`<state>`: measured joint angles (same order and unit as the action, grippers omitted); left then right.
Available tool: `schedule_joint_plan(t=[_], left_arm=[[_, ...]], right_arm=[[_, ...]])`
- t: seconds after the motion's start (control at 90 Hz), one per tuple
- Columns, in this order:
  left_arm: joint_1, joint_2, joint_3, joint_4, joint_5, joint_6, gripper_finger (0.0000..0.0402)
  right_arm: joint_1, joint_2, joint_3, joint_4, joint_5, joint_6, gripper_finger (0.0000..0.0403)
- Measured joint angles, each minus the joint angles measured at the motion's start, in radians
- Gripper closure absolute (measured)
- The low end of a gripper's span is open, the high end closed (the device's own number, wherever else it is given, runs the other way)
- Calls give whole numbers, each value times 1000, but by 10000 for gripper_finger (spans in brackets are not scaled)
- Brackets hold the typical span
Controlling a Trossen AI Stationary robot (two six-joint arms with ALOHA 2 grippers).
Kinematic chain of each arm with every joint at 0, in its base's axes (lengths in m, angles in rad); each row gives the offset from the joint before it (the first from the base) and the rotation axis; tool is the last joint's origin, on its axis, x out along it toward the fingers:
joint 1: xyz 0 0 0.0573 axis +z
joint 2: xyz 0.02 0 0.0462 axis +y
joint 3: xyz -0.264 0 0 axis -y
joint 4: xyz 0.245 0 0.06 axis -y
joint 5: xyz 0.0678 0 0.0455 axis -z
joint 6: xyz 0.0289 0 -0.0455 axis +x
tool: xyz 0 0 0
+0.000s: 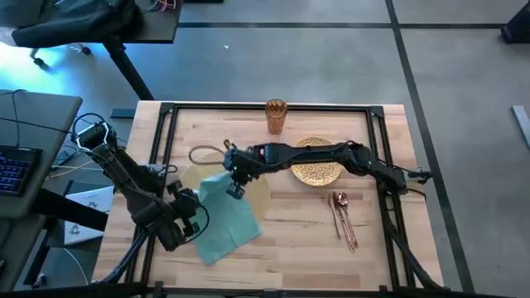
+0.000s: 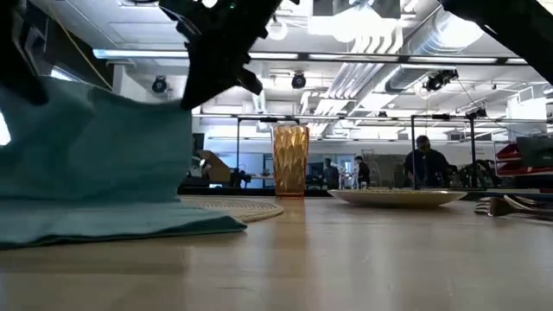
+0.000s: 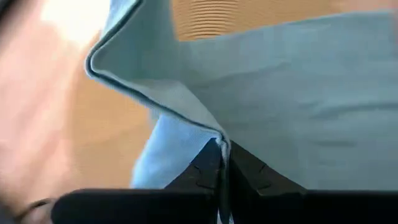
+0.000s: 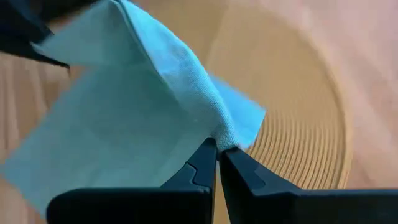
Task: Set table place
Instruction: Fold the blue table napkin
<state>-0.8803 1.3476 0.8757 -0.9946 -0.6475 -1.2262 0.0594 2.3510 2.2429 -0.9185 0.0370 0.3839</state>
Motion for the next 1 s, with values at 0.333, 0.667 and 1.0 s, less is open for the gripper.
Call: schedule_joint_plan(t=[0.333,0.667,1.0], left_arm=[[-1,1,-201,450,108,47,402],[-10,1,-200,484,286,79,402],[-26,4,-135,427,261,103,402]], right_arm=[[111,84,0,-73,-79,55,403],[158,96,0,-168,-138,127,403],[179,96,0,-205,-161,168,403]])
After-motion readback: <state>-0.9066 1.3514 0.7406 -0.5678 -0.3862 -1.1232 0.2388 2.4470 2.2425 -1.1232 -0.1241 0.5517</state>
